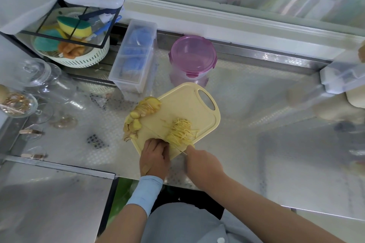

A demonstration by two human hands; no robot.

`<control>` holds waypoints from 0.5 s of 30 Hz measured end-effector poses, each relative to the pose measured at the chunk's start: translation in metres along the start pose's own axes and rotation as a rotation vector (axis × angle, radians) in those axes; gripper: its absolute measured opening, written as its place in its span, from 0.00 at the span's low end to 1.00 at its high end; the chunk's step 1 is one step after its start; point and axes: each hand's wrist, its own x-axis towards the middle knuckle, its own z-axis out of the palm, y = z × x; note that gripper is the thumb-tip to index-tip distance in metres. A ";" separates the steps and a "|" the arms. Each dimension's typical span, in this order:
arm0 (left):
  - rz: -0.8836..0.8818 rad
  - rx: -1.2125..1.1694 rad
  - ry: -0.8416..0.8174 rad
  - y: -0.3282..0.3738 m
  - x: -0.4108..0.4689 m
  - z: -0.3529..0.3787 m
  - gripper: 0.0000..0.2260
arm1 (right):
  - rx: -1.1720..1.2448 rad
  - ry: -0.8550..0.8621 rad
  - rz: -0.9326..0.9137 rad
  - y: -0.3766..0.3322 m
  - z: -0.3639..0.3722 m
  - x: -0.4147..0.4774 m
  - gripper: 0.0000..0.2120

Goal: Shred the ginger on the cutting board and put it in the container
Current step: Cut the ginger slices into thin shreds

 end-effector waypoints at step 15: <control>0.018 0.005 -0.033 -0.009 0.000 -0.001 0.09 | 0.018 -0.010 -0.021 -0.016 -0.003 0.019 0.05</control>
